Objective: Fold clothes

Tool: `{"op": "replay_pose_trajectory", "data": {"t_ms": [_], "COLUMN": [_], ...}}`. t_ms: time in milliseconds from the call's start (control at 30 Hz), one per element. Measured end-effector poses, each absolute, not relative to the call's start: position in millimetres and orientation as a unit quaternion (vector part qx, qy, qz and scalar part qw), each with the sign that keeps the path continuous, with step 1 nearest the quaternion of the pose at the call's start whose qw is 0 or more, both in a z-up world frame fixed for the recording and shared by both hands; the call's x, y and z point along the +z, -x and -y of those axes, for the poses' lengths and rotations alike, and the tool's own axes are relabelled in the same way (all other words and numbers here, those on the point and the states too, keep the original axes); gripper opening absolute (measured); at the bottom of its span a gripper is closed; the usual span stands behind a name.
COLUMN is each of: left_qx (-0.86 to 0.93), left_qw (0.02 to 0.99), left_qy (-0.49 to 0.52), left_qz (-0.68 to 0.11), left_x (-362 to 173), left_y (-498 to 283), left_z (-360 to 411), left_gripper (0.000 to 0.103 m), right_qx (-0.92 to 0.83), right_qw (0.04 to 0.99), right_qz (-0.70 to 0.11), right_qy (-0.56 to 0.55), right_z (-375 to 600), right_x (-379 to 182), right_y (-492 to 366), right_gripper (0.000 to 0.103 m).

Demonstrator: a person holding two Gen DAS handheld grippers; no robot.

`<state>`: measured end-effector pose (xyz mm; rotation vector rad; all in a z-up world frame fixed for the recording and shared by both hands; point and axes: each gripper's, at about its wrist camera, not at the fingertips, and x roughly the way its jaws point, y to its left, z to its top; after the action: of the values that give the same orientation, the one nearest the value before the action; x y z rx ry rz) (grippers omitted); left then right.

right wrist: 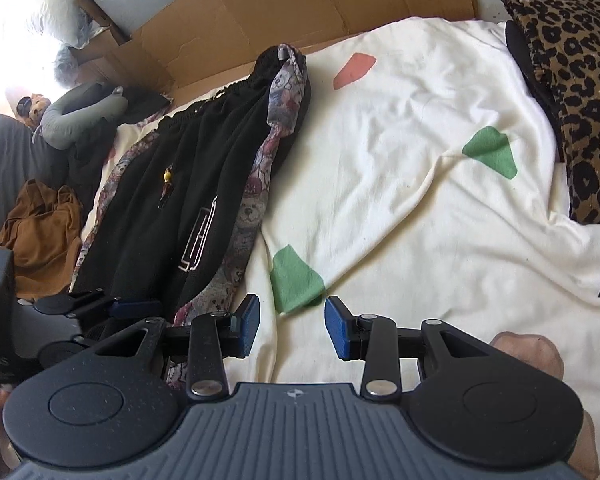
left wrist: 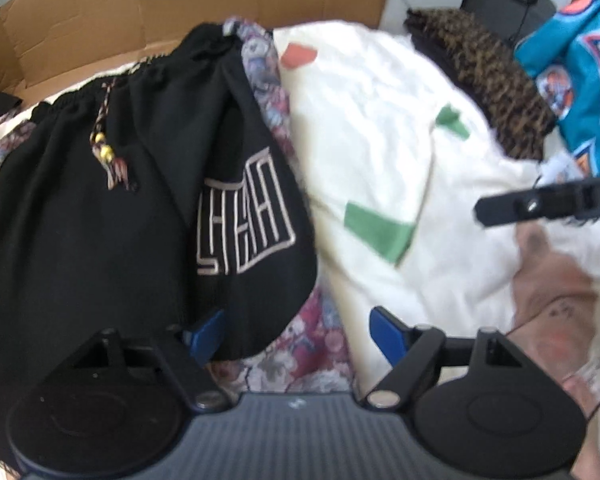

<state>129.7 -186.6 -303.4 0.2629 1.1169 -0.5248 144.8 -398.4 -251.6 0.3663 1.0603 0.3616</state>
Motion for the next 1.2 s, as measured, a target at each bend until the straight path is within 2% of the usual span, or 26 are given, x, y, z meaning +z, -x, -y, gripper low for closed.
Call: {"op": "replay_pose_trajectory", "data": {"t_ms": [133,167,200,233,300,333,533,767,1200], "left_qx": [-0.247,-0.248,-0.248,-0.248,-0.234,-0.224,-0.201,-0.215,-0.198], "left_qw": [0.800,0.799,0.798,0.798,0.800,0.802,0.824,0.797,0.817], "left_qy": [-0.139,-0.146,-0.147,-0.146,-0.127,-0.109,-0.043,0.129,0.089], "left_qz": [-0.529,-0.529,-0.529,-0.530,-0.539,-0.543,-0.528,-0.550,-0.534], "left_x": [-315,-317,-318,-319,-318,-315,-289,-291,-291], "left_y": [-122,-121,-121,-121,-128,-133,-151,-164,-166], "left_z": [190,190,189,187,177,169,133,84,53], "left_gripper": [0.072,0.065,0.051,0.042,0.006,0.003,0.003,0.003,0.004], "right_qx": [0.175,0.176,0.177,0.178,0.180,0.181,0.198,0.241,0.273], "right_qw": [0.828,0.827,0.826,0.825,0.824,0.823,0.817,0.794,0.759], "right_qz": [-0.505,-0.506,-0.507,-0.508,-0.510,-0.510,-0.513,-0.525,-0.551], "right_qy": [-0.172,-0.173,-0.173,-0.173,-0.171,-0.170,-0.172,-0.188,-0.213], "right_z": [395,394,394,393,390,388,369,334,267], "right_x": [-255,-256,-257,-258,-259,-260,-266,-272,-301], "right_y": [-142,-141,-141,-141,-141,-141,-150,-161,-178], "right_gripper": [0.044,0.044,0.044,0.044,0.044,0.044,0.044,0.044,0.044]}}
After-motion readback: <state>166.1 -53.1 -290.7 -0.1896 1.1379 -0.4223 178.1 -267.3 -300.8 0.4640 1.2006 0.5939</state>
